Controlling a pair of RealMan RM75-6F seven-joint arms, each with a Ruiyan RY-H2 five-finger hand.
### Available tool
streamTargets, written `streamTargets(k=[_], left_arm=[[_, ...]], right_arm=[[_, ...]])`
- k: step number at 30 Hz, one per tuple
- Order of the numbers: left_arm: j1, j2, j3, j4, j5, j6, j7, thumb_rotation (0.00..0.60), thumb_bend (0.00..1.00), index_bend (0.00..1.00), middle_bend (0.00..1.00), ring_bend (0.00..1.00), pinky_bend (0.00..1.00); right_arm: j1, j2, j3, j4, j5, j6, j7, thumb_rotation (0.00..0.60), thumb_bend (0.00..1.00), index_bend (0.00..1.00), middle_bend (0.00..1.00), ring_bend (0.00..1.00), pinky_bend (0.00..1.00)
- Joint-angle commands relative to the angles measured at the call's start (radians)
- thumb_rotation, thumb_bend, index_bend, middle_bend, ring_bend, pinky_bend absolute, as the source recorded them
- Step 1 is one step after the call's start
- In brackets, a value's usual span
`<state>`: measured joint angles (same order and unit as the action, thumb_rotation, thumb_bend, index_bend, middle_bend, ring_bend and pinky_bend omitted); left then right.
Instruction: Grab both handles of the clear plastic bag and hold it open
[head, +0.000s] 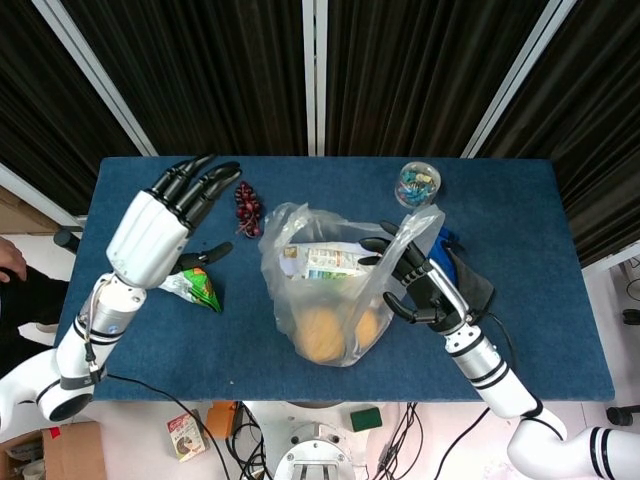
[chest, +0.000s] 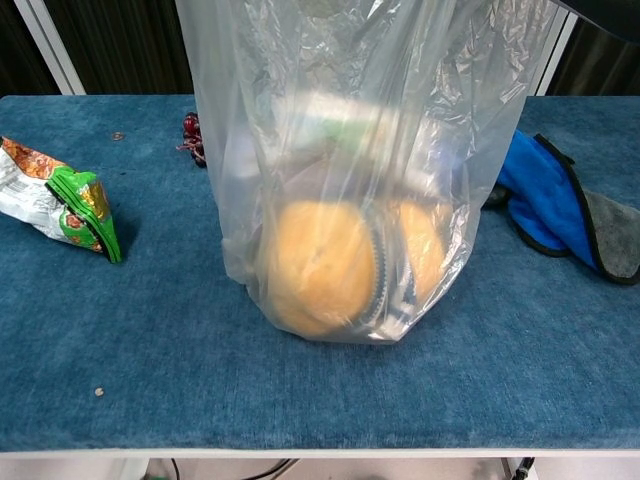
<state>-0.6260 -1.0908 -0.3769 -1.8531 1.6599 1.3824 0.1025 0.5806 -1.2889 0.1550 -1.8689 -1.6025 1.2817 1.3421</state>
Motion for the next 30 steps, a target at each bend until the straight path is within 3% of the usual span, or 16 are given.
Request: streamTargets(k=[1,13,22,30], left_arm=[[-0.019,0.002,-0.011,-0.009,-0.015,-0.016,0.006,0.6,0.0,0.05,0.16,0.1,0.24],[-0.131,-0.048,-0.051,0.005,-0.117,-0.113,0.064,0.6,0.0,0.06,0.16,0.1,0.24],[-0.177,-0.086,-0.063,0.028,-0.13,-0.107,0.039,0.599,0.0,0.06,0.17,0.1,0.24],[-0.22,-0.082,-0.08,0.013,-0.201,-0.163,0.036,0.565,0.0,0.07,0.18,0.1,0.24]], right_arm=[[0.0,-0.002,0.0,0.003,0.0,0.0,0.0,0.6,0.4,0.08,0.15,0.11,0.2],[0.005,-0.01,0.004,0.008,0.002,-0.003,-0.008,0.6,0.4,0.08,0.15,0.11,0.2],[0.009,-0.01,0.008,0.011,0.007,-0.008,-0.013,0.6,0.4,0.08,0.15,0.11,0.19],[0.01,-0.019,0.011,0.01,0.01,-0.007,-0.029,0.6,0.4,0.07,0.15,0.11,0.19]])
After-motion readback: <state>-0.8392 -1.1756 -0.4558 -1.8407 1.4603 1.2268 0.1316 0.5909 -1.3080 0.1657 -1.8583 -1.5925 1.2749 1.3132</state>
